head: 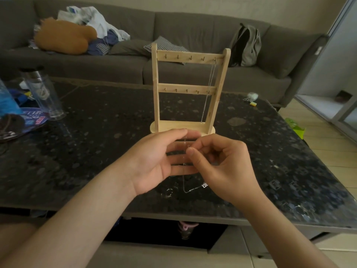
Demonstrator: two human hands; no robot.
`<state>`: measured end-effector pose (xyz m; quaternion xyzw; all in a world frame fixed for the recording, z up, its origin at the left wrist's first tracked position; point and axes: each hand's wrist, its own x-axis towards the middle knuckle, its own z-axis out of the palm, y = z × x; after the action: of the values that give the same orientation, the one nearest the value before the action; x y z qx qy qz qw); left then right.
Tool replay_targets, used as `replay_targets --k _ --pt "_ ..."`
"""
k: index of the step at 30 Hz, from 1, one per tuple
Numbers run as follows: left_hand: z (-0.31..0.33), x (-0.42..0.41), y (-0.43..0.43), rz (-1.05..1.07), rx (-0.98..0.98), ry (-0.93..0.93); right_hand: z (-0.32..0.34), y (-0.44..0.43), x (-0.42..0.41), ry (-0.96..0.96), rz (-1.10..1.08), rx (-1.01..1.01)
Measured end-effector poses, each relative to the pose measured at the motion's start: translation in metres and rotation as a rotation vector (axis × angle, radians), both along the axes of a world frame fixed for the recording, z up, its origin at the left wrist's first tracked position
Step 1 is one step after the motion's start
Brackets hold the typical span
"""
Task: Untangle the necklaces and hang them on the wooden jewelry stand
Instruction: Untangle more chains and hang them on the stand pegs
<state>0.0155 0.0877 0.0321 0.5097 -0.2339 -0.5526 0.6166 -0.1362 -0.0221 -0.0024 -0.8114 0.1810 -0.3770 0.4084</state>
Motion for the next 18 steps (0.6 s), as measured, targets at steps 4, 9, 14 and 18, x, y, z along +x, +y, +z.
replay_targets --k 4,9,14,18 --pt "0.0008 -0.0007 0.001 -0.018 -0.018 0.039 -0.0011 -0.0006 0.0009 -0.03 0.011 0.055" --pt "0.0033 -0.0008 0.0024 -0.038 -0.032 0.075 -0.0018 -0.002 0.0007 -0.053 0.022 0.091" --pt "0.0053 -0.0008 0.0025 -0.05 -0.04 0.086 0.0002 -0.0018 0.0014 -0.071 0.058 0.117" --pt "0.006 -0.0007 0.0028 -0.056 -0.039 0.088 0.0028 -0.0013 0.0016 -0.064 0.08 0.108"
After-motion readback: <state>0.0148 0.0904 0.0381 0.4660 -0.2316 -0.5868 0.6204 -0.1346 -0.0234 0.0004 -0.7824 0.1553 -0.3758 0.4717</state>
